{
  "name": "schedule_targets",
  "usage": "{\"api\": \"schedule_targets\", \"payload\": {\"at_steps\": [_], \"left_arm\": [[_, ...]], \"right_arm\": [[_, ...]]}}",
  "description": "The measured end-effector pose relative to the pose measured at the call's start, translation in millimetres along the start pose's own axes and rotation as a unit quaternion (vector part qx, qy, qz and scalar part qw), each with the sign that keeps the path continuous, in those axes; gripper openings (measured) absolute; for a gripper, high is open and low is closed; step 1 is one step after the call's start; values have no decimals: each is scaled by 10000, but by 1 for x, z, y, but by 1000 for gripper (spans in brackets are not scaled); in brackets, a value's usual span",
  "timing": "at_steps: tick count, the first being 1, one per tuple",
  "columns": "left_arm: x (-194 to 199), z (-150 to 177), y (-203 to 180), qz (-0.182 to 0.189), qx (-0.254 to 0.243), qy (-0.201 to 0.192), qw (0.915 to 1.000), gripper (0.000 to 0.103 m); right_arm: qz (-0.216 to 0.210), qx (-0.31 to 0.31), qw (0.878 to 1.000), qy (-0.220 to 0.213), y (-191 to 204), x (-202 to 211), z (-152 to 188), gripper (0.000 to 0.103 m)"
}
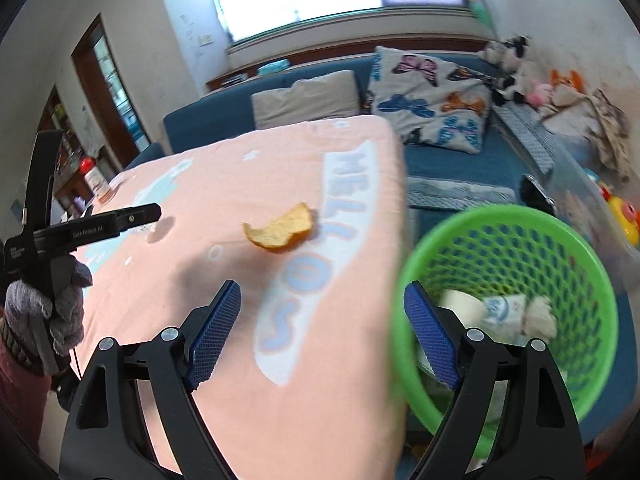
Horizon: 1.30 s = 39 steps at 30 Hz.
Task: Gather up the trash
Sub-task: 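Move the left tool to the clear dessert cup while the right tool approaches the orange peel, then grasp the clear dessert cup with the left tool while the right tool grasps the orange peel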
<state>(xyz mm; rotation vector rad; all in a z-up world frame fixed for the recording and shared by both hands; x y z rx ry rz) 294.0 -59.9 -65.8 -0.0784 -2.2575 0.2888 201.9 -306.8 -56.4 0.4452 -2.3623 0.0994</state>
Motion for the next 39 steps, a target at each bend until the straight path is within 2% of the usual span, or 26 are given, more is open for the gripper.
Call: {"api": "schedule_targets", "payload": {"at_steps": [6, 15, 21, 26, 33, 35, 39], "left_arm": [[-8, -18, 63, -530, 319, -68, 9981, 84], [-36, -30, 127, -1046, 486, 50, 9933, 91], [-59, -32, 148, -1167, 477, 178, 9919, 91], [-71, -35, 155, -1059, 507, 253, 9928, 91], [-85, -34, 158, -1026, 448, 373, 9930, 91], [-88, -34, 159, -1042, 429, 388, 9929, 91], [-94, -31, 160, -1024, 420, 446, 9928, 91]], "right_arm": [[-227, 255, 9992, 209, 25, -41, -12, 85], [-492, 549, 9958, 540, 42, -107, -15, 92], [-435, 696, 9935, 782, 36, -145, -15, 94], [-369, 778, 9915, 970, 29, -173, -13, 95], [-200, 1004, 9894, 1032, 29, -191, -14, 95], [-94, 1162, 9876, 1049, 32, -193, -14, 92], [-43, 1226, 9874, 999, 32, -192, -14, 78]]}}
Point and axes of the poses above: each gripper's, at about its wrist camera, not at the fingertips, and x roughly against the way its jaws point, y to its left, z to its underside, the point moved 9 cm from there along -x, roughly the way its jaws point, and after that the axes turned 13 degrees about x, right-handed, at the moved point
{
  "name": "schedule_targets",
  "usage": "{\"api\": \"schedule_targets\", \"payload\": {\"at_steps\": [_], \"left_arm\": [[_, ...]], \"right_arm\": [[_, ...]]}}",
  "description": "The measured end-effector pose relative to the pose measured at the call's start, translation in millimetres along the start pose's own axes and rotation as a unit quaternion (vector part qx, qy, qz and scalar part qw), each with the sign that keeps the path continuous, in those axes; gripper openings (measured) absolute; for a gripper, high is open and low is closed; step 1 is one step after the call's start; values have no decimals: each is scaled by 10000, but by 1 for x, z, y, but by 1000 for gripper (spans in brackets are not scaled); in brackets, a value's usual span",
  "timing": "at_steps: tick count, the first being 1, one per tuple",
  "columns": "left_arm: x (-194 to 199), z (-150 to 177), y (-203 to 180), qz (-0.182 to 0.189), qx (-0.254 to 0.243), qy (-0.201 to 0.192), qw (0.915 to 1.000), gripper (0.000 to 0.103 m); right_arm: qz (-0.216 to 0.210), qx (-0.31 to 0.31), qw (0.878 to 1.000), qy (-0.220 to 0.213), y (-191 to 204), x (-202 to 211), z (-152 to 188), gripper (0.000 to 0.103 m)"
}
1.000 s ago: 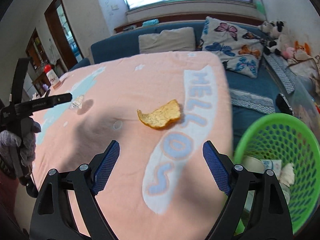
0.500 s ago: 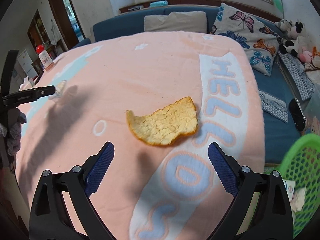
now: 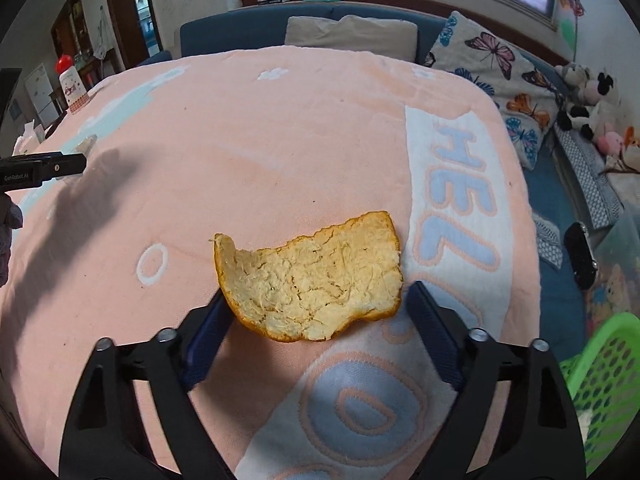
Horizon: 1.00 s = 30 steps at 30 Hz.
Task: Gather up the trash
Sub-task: 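Grasp the clear dessert cup with the left tool while the right tool grasps the orange peel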
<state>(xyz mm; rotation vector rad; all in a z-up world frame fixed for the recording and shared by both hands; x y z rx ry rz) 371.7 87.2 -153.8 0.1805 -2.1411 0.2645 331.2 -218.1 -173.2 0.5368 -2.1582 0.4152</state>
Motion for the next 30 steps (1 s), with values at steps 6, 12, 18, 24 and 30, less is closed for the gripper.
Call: {"api": "schedule_targets", "payload": {"at_steps": [6, 12, 18, 24, 30], "left_arm": [[-7, -1, -1, 65, 26, 44, 10000, 91], [-14, -1, -4, 46, -40, 86, 9999, 71], [-13, 0, -4, 53, -9, 31, 10000, 67], [-7, -1, -9, 123, -76, -39, 9999, 67], [-4, -1, -12, 139, -98, -60, 9998, 67]], "right_arm": [[-62, -99, 9999, -102, -3, 8, -1, 67], [-183, -239, 9993, -238, -5, 21, -2, 54], [-245, -234, 9990, -288, -1, 23, -2, 53], [-384, -280, 9986, -220, -1, 16, -2, 62], [-459, -382, 9980, -225, 0, 12, -2, 67]]}}
Point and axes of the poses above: each gripper's, at about its wrist camera, not at the fingertips, and x roughly against the way its jaws point, y to its left, z to its underside, the point moved 9 cm from there along -x, roughly the way its jaws point, and after that the axes turned 13 degrees about x, right-handed, at the moved point
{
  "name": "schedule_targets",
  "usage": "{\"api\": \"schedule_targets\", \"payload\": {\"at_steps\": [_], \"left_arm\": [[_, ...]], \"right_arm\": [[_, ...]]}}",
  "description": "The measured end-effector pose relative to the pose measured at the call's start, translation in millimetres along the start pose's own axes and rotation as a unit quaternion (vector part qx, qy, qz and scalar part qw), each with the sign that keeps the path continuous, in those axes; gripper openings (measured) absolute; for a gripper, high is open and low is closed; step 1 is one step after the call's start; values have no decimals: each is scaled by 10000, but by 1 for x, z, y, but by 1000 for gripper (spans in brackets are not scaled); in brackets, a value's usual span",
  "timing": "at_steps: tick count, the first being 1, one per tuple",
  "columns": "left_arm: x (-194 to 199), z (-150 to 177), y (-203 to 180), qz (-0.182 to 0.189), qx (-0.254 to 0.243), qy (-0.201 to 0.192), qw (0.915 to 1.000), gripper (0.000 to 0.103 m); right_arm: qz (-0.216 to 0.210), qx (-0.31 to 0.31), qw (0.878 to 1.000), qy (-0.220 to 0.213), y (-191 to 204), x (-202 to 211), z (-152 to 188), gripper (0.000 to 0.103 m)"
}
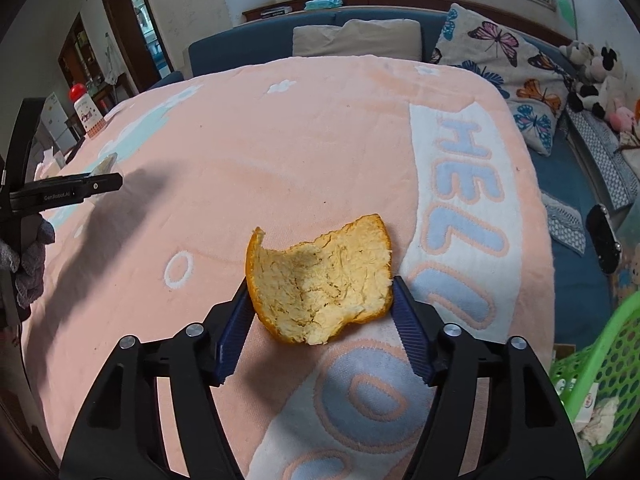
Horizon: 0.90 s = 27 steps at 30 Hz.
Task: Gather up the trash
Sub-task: 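Grasp the clear dessert cup with the left tool while the right tool grasps the orange peel, then carry both items over the green basket and open both tools to drop them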
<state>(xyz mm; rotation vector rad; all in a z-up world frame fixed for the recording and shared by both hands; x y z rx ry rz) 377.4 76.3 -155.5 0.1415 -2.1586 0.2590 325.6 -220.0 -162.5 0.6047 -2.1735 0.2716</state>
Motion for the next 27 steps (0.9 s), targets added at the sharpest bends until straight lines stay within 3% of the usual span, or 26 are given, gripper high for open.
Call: {"api": "schedule_targets", "payload": {"at_steps": [2, 7, 13, 27], "left_arm": [[2, 0, -1, 3, 1, -20, 10000, 67], [12, -3, -4, 46, 22, -116, 9999, 67], [25, -4, -18, 183, -79, -208, 9996, 67], [63, 7, -70, 664, -402, -357, 9963, 67]], "right_arm": [[38, -10, 10000, -35, -1, 1, 0, 65], [78, -1, 9997, -210, -1, 14, -3, 48], [97, 121, 9995, -280, 5, 21, -3, 40], [219, -72, 9976, -652, 2, 75, 5, 38]]}}
Point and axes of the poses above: each gripper's, at about its wrist camera, not at the fingertips, and x roughly against the way its jaws point, y to its left, z to its underside, the point moved 9 cm from there along -x, roughly the way its jaws point, and after that the axes turned 13 degrees about x, right-handed, at the moved point
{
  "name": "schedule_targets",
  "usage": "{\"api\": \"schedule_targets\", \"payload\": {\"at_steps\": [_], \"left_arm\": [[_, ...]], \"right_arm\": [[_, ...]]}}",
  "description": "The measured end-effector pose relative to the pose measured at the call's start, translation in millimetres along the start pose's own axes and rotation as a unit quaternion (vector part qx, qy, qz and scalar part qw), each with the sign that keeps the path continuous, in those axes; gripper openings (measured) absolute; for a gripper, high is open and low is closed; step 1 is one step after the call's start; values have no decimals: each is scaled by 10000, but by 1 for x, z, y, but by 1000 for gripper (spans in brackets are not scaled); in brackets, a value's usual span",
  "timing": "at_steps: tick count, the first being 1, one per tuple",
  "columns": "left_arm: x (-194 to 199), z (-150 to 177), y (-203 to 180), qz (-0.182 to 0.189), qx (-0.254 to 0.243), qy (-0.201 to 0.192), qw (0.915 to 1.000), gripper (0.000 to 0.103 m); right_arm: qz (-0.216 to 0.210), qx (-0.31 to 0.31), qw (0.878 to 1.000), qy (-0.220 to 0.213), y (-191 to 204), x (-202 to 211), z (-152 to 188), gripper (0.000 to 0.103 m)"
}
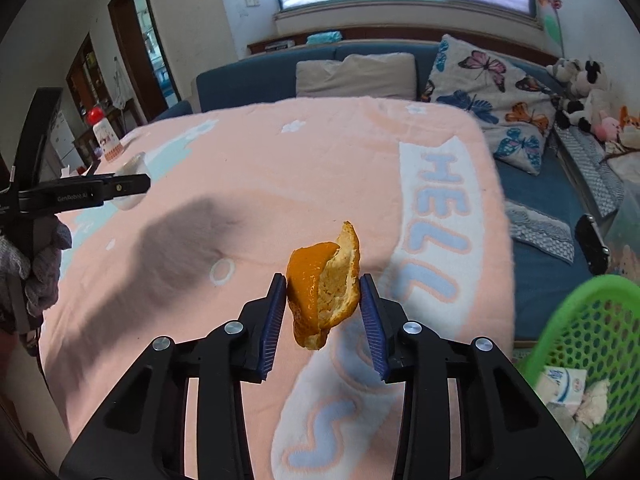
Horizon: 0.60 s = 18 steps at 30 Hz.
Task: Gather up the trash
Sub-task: 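Carry both items over the green basket and open both tools to drop them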
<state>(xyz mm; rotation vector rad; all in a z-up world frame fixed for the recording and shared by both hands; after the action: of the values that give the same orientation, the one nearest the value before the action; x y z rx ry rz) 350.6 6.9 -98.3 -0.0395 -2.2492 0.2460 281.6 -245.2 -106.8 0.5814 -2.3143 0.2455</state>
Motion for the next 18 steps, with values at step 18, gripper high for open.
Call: {"api": "schedule_targets", "payload": {"at_steps": [18], "left_arm": [[35, 52, -200, 1381, -1084, 197, 9843, 67]], "right_arm": [[1562, -1137, 9811, 114, -120, 130, 106, 39]]}}
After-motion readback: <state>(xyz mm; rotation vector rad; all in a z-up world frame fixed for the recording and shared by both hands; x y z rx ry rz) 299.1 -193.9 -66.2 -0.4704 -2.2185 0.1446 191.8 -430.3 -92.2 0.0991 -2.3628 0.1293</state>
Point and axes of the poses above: each gripper's, at about its wrist camera, not at the fingertips, and x roughly against the way its jaws point, y to its left, z to its underside, the point moved 9 cm from there along -x, roughly the way its jaws point, and after that the axes turned 13 degrees about x, right-handed, at the moved point
